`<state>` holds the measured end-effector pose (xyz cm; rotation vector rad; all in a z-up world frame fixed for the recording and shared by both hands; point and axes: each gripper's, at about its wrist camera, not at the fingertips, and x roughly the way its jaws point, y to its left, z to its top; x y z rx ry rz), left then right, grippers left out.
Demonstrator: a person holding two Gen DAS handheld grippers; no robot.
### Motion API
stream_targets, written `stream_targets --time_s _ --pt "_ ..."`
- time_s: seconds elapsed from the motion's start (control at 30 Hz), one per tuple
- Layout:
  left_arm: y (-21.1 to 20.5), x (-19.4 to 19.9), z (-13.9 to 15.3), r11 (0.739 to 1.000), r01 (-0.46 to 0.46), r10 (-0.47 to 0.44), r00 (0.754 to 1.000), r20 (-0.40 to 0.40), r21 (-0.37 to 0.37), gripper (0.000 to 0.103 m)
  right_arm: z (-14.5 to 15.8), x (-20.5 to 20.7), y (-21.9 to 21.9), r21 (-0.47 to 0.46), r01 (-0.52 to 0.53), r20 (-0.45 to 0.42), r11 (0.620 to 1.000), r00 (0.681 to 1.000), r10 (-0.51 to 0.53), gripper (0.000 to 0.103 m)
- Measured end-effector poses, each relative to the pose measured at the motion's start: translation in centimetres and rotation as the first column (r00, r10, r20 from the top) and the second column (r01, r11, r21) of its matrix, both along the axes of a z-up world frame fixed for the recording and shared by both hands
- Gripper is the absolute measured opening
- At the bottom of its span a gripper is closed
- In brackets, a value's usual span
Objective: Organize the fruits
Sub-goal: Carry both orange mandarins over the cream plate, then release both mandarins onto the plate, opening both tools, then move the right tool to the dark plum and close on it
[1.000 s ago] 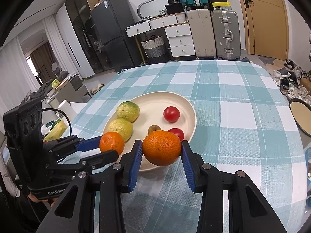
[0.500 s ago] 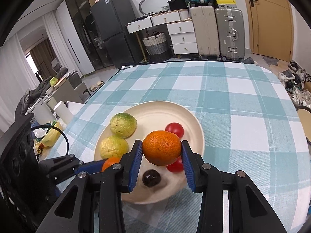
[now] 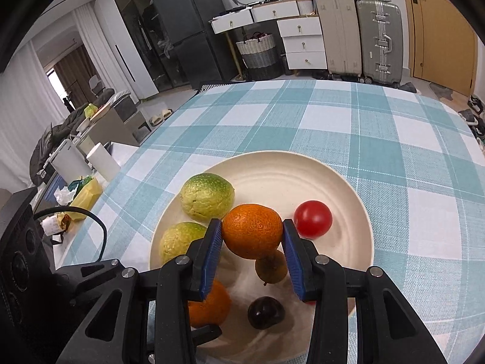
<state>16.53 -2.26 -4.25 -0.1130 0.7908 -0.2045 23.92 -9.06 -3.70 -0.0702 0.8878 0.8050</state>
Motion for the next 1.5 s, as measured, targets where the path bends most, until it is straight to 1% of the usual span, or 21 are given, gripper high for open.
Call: stream_targets --time_s 0.47,0.53,0.63,0.73,0.77,0.8,0.83,0.87,0.9,0.93,0.97,1.0,1.03,1.13,1.3,1.37,1.4,1.43,1.5 --pt "0.3 0.7 -0.5 1.000 -0.007 0.007 1.000 -0.028 -0.010 0.037 -1.2 0.7 1.0 -0.029 -0.025 -0.030 0.999 0.999 0.024 0.041" --pt "0.4 0.7 -0.5 1.000 -0.008 0.008 1.000 -0.028 -0.010 0.037 -1.4 0.9 1.0 -0.032 -0.018 -0.044 0.999 0.999 0.017 0.041" --pt "0.3 0.5 -0.4 1.000 -0.010 0.010 1.000 -0.022 -0.007 0.037 -1.4 0.8 0.9 -0.035 -0.023 -0.044 0.999 0.999 0.022 0.041" --pt "0.2 0.1 -0.1 1.000 -0.013 0.013 1.000 -0.002 -0.003 0.037 -0.9 0.6 0.5 -0.023 -0.012 -0.029 1.000 1.000 0.012 0.051" --pt "0.2 -0.1 -0.1 1.000 -0.013 0.013 1.000 -0.003 -0.003 0.038 -0.6 0.4 0.2 -0.009 -0.011 -0.022 1.000 1.000 0.011 0.052" --pt "0.2 -0.1 -0.1 1.000 -0.013 0.013 1.000 -0.007 -0.006 0.042 -0.3 0.2 -0.1 0.002 -0.009 -0.014 1.000 1.000 0.009 0.055" --pt "0.2 -0.2 -0.1 1.000 -0.008 0.008 1.000 -0.011 -0.014 0.049 0.1 0.0 -0.3 0.009 -0.005 -0.003 1.000 1.000 0.005 0.064" --pt "0.3 -0.3 0.0 1.000 -0.006 0.005 1.000 -0.015 -0.030 0.053 0.5 -0.3 -0.7 0.019 0.001 0.009 1.000 1.000 -0.001 0.069" --pt "0.4 -0.5 0.2 0.999 -0.007 0.006 1.000 -0.012 -0.038 0.062 0.9 -0.6 -1.2 0.034 0.008 0.020 0.999 1.000 -0.009 0.078" --pt "0.4 -0.7 0.4 0.999 -0.009 0.009 1.000 -0.002 -0.042 0.069 1.3 -0.8 -1.6 0.048 0.013 0.028 0.999 1.000 -0.014 0.083" --pt "0.4 -0.9 0.7 0.999 -0.014 0.015 1.000 0.012 -0.041 0.073 1.6 -1.1 -2.1 0.060 0.017 0.034 0.998 0.999 -0.019 0.087" --pt "0.5 -1.3 1.0 0.999 -0.020 0.021 0.999 0.030 -0.040 0.078 2.0 -1.5 -2.6 0.065 0.022 0.042 0.998 0.999 -0.025 0.088" --pt "0.6 -1.6 1.2 0.999 -0.019 0.021 0.999 0.040 -0.044 0.081 2.4 -1.8 -3.0 0.066 0.028 0.052 0.997 0.998 -0.031 0.091" --pt "0.7 -2.4 1.8 0.999 -0.018 0.021 0.999 0.049 -0.045 0.081 3.3 -3.0 -4.3 0.077 0.040 0.088 0.996 0.995 -0.046 0.102" --pt "1.4 -4.3 2.8 0.998 -0.052 0.055 0.996 0.073 -0.033 0.088 3.8 -5.0 -6.2 0.078 0.043 0.105 0.996 0.993 -0.051 0.103" --pt "1.9 -4.9 3.1 0.997 -0.075 0.077 0.993 0.084 -0.024 0.094 3.8 -5.9 -6.6 0.073 0.047 0.118 0.996 0.991 -0.055 0.103" --pt "2.1 -5.3 3.2 0.996 -0.091 0.092 0.992 0.092 -0.016 0.099 3.7 -6.3 -6.8 0.071 0.054 0.123 0.996 0.990 -0.062 0.103" --pt "2.3 -5.8 3.4 0.995 -0.103 0.103 0.989 0.102 -0.012 0.102 3.7 -6.6 -7.0 0.069 0.061 0.127 0.996 0.990 -0.069 0.103" --pt "2.9 -6.7 3.7 0.992 -0.130 0.130 0.984 0.125 -0.008 0.102 3.7 -7.5 -7.4 0.074 0.067 0.132 0.995 0.988 -0.076 0.103"
